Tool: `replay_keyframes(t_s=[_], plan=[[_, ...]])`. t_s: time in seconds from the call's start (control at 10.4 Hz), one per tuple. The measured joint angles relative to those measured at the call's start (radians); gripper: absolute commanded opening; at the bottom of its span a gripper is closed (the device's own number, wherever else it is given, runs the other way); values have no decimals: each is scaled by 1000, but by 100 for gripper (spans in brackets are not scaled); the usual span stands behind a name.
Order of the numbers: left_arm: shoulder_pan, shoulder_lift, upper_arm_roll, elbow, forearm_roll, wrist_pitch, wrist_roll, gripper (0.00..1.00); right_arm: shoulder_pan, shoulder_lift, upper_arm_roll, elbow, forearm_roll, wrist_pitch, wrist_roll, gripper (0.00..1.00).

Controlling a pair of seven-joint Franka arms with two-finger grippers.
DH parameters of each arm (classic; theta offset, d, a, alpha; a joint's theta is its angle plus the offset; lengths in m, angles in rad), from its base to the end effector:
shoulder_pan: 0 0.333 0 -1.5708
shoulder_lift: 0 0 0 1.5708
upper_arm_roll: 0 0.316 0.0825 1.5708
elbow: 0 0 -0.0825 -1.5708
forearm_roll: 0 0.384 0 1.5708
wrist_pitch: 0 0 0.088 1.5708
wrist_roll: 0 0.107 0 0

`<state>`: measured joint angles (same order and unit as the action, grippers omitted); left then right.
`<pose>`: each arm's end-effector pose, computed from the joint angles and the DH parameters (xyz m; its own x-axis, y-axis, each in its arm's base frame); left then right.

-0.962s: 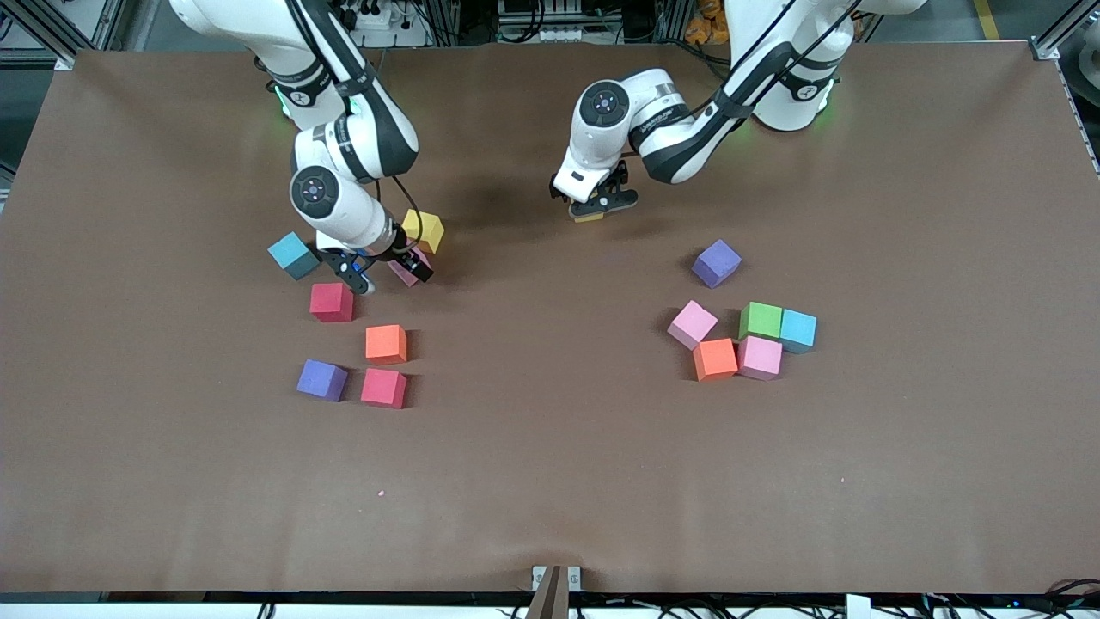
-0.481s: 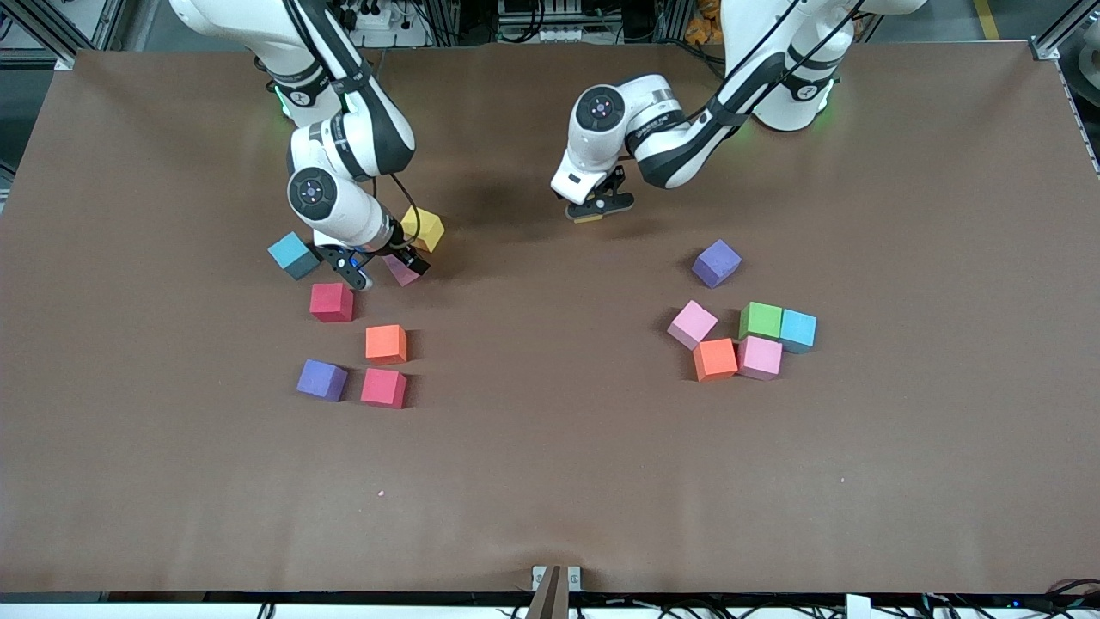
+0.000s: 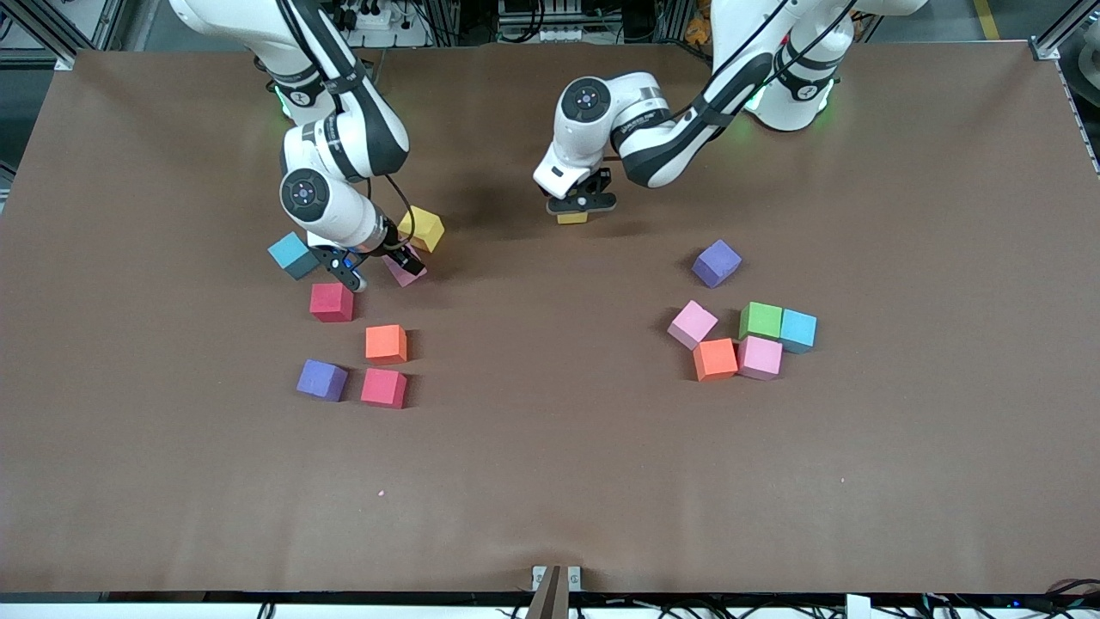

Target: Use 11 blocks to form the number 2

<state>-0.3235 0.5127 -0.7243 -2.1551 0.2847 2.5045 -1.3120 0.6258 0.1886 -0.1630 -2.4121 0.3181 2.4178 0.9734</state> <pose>0.2777 -0.4912 0.2144 0.9837 0.0879 -0.1568 0.0970 -0.9940 0.0514 0.4264 0.2122 0.2213 0.6954 -0.6849 -0.2176 -0.6858 -0.7230 0.0838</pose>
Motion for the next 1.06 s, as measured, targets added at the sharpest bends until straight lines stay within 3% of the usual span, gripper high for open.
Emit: replay_keyframes(t_s=[0.29, 0.38, 0.48, 0.58, 0.67, 0.87, 1.06], plan=[[-38, 46, 0, 40, 0, 0, 0, 26, -6, 31, 0, -14, -11, 73, 0, 100], [-46, 55, 0, 49, 0, 0, 0, 32, -6, 51, 1, -15, -11, 94, 0, 100], [-49, 61, 0, 57, 0, -1, 0, 73, -6, 66, 2, -15, -11, 104, 0, 56], [-49, 67, 0, 63, 0, -2, 0, 100, -6, 72, 2, -15, -11, 108, 0, 23], [-49, 72, 1, 67, 0, -2, -2, 100, -6, 72, 2, -15, -11, 110, 0, 17], [-44, 77, 6, 86, 0, -40, -6, 100, -8, 71, 1, -5, -10, 112, 1, 17], [-37, 77, 7, 190, -1, -209, -7, 100, -15, 67, 0, 33, -10, 79, 4, 17]])
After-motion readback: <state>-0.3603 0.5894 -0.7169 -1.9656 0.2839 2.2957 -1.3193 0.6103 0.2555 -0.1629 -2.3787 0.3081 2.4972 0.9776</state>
